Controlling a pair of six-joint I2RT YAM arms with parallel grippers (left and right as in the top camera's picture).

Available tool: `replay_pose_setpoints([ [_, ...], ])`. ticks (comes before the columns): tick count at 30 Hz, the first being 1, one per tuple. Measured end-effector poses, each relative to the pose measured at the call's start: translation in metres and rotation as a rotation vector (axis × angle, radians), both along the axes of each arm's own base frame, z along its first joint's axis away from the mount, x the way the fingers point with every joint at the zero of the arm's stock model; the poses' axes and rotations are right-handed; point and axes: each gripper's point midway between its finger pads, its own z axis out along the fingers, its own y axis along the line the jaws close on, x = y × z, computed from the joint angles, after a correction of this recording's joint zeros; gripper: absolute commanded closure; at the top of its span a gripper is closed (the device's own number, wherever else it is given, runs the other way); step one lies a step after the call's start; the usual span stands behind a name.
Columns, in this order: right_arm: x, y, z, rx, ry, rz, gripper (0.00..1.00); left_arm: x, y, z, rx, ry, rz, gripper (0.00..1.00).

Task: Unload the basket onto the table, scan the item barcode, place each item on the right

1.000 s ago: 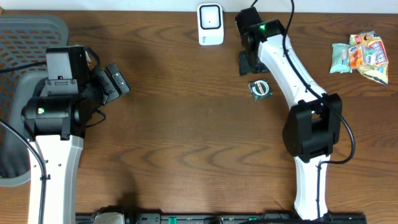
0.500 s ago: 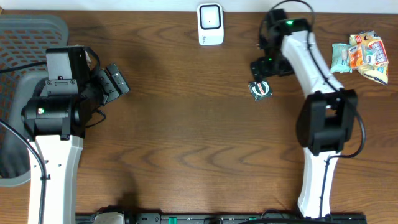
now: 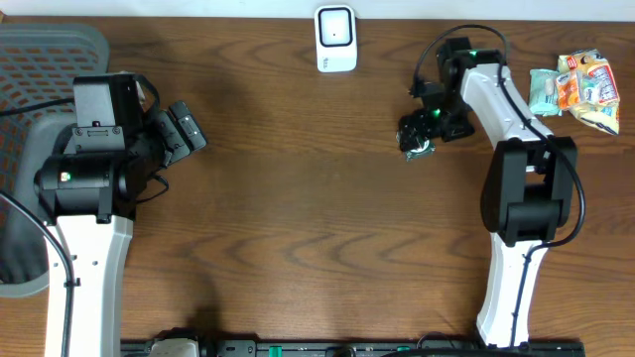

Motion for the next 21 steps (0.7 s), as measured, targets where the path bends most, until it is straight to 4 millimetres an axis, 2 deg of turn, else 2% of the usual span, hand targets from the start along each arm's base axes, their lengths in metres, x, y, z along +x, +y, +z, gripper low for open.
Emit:
replay_pose_setpoints([
  [6, -0.003, 0.012, 0.000, 0.006, 0.003, 0.031, 0.02, 0.000, 0.000, 0.000, 0.000, 0.000, 0.000, 0.02],
  [11, 0.001, 0.010, -0.011, -0.040, -0.026, 0.049, 0.03, 0.000, 0.000, 0.000, 0.000, 0.000, 0.000, 0.02],
  [13, -0.001, 0.008, -0.017, -0.060, -0.026, 0.055, 0.08, 0.000, 0.000, 0.000, 0.000, 0.000, 0.000, 0.02],
  [19, 0.003, 0.007, -0.020, -0.080, -0.071, 0.044, 0.15, 0.000, 0.000, 0.000, 0.000, 0.000, 0.000, 0.02],
  [21, 0.003, 0.006, -0.021, -0.086, -0.078, 0.039, 0.22, 0.000, 0.000, 0.000, 0.000, 0.000, 0.000, 0.02],
])
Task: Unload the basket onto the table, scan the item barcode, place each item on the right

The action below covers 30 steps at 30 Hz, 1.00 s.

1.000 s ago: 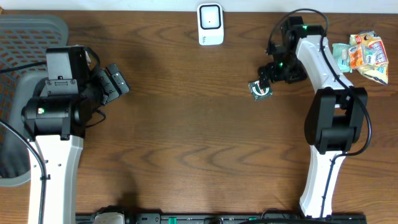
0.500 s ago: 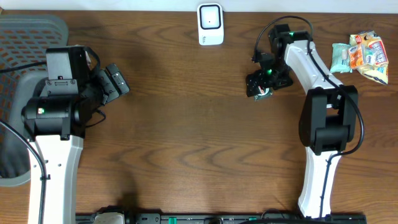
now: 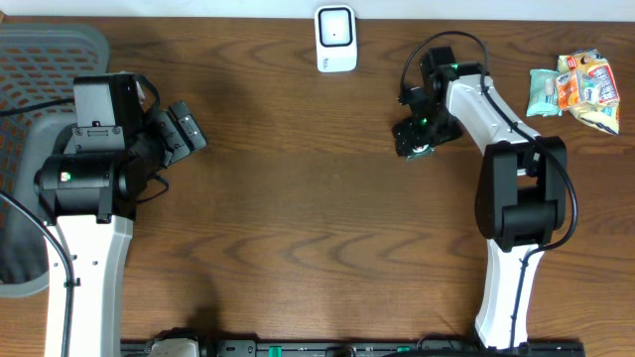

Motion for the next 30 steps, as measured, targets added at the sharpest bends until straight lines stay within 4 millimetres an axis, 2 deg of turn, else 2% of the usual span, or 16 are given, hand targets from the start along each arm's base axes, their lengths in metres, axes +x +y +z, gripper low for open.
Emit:
replay_pose_setpoints([
  [1, 0.000, 0.000, 0.000, -0.003, -0.003, -0.001, 0.29, 0.000, 0.000, 0.000, 0.000, 0.000, 0.000, 0.02],
  [2, 0.000, -0.001, 0.000, -0.010, -0.005, -0.003, 0.30, 0.000, 0.000, 0.000, 0.000, 0.000, 0.000, 0.02],
  [9, -0.001, -0.001, -0.003, -0.077, -0.011, -0.032, 0.31, 0.000, 0.000, 0.000, 0.000, 0.000, 0.000, 0.02],
  [16, -0.007, 0.013, -0.003, -0.121, -0.011, -0.019, 0.38, 0.000, 0.000, 0.000, 0.000, 0.000, 0.000, 0.02],
  [25, -0.011, 0.020, -0.002, -0.119, -0.003, -0.045, 0.41, 0.000, 0.000, 0.000, 0.000, 0.000, 0.000, 0.02],
  [30, -0.021, 0.027, 0.000, -0.078, 0.060, -0.047, 0.42, 0.000, 0.000, 0.000, 0.000, 0.000, 0.000, 0.02],
])
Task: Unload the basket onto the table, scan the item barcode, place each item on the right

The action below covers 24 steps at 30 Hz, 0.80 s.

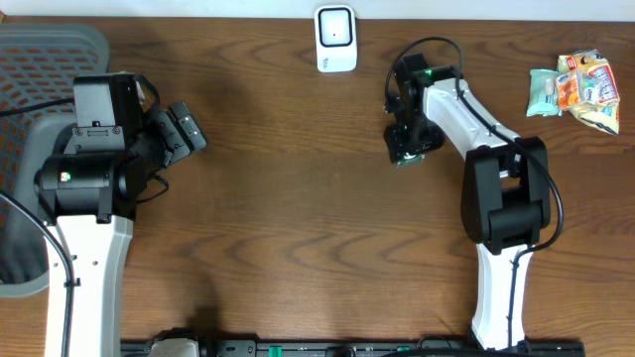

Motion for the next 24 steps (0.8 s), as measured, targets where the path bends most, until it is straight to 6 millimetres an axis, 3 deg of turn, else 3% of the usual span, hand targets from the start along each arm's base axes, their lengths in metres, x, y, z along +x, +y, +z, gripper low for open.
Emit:
replay_pose_setpoints([
  [5, -0.005, 0.037, 0.019, 0.207, 0.068, 0.036, 0.43, 0.000, 0.000, 0.000, 0.000, 0.000, 0.000, 0.02],
  [8, 0.001, 0.079, 0.058, 0.465, 0.063, 0.086, 0.41, 0.000, 0.000, 0.000, 0.000, 0.000, 0.000, 0.02],
  [13, -0.004, 0.127, 0.106, 0.819, 0.079, 0.150, 0.42, 0.000, 0.000, 0.000, 0.000, 0.000, 0.000, 0.02],
  [19, -0.020, 0.156, 0.148, 1.112, 0.123, 0.197, 0.42, 0.000, 0.000, 0.000, 0.000, 0.000, 0.000, 0.02],
  [24, -0.031, 0.169, 0.165, 1.222, 0.132, 0.253, 0.42, 0.000, 0.000, 0.000, 0.000, 0.000, 0.000, 0.02],
])
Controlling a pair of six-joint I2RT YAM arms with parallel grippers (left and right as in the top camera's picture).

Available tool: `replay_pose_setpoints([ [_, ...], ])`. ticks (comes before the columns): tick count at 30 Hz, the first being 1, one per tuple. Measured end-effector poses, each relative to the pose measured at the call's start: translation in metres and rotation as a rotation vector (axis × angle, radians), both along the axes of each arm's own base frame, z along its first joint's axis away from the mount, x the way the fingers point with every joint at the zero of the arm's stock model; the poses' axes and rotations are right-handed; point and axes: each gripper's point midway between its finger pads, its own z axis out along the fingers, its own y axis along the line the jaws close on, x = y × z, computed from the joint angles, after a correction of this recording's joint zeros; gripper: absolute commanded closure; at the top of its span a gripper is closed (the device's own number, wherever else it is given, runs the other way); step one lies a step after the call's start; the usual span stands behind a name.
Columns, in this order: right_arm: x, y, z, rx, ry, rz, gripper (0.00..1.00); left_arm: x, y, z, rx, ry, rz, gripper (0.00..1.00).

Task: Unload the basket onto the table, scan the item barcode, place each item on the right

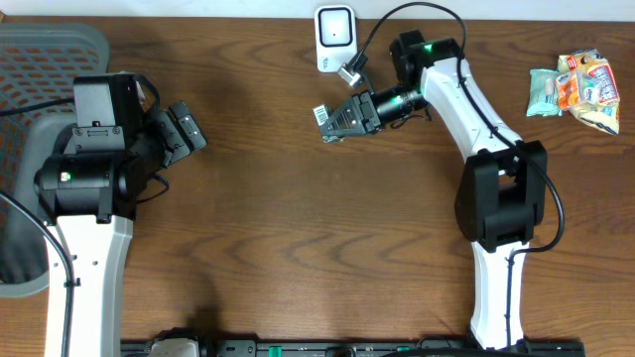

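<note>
A white barcode scanner (335,38) stands at the table's far edge, centre. Just below and to the left of it, my right gripper (337,120) lies turned sideways, pointing left, and is shut on a small dark item (330,123). The item's white barcode label (320,113) shows at its left end, facing up. The item hangs above the table, a little short of the scanner's front. My left gripper (185,129) rests at the left, far from the item, with nothing visible in it; its jaw gap does not show clearly.
Several snack packets (577,87) lie at the far right edge. A grey mesh basket (50,50) fills the far left corner. The right arm's cable (372,28) loops over the table beside the scanner.
My right gripper was pointing down with the item right of centre. It now lies level, further left and nearer the scanner, with the barcode label showing. The left arm has not moved.
My right gripper held the small item well right of the scanner, pointing down. At each later moment it stood a little further left with the item. Now it is turned sideways just below the scanner. The left arm stayed still throughout.
</note>
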Motion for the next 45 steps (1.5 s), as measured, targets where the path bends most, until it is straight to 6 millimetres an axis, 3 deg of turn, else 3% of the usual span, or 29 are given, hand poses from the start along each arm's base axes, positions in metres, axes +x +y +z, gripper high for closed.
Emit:
replay_pose_setpoints([
  [11, -0.003, 0.016, 0.030, 0.238, -0.170, 0.062, 0.44, 0.000, 0.000, 0.000, 0.000, 0.000, 0.000, 0.02],
  [18, 0.017, 0.021, 0.032, 0.283, -0.344, 0.074, 0.47, 0.000, 0.000, 0.000, 0.000, 0.000, 0.000, 0.02],
  [31, 0.029, 0.021, 0.015, 0.156, -0.293, 0.031, 0.46, 0.000, 0.000, 0.000, 0.000, 0.000, 0.000, 0.02],
  [34, 0.033, 0.019, 0.005, 0.088, -0.289, 0.016, 0.46, 0.000, 0.000, 0.000, 0.000, 0.000, 0.000, 0.02],
  [37, 0.044, 0.012, -0.019, -0.078, -0.276, -0.031, 0.46, 0.000, 0.000, 0.000, 0.000, 0.000, 0.000, 0.02],
  [42, 0.068, -0.021, -0.075, -0.535, -0.279, -0.177, 0.46, 0.000, 0.000, 0.000, 0.000, 0.000, 0.000, 0.02],
  [45, 0.081, -0.046, -0.096, -0.794, -0.332, -0.257, 0.45, 0.000, 0.000, 0.000, 0.000, 0.000, 0.000, 0.02],
])
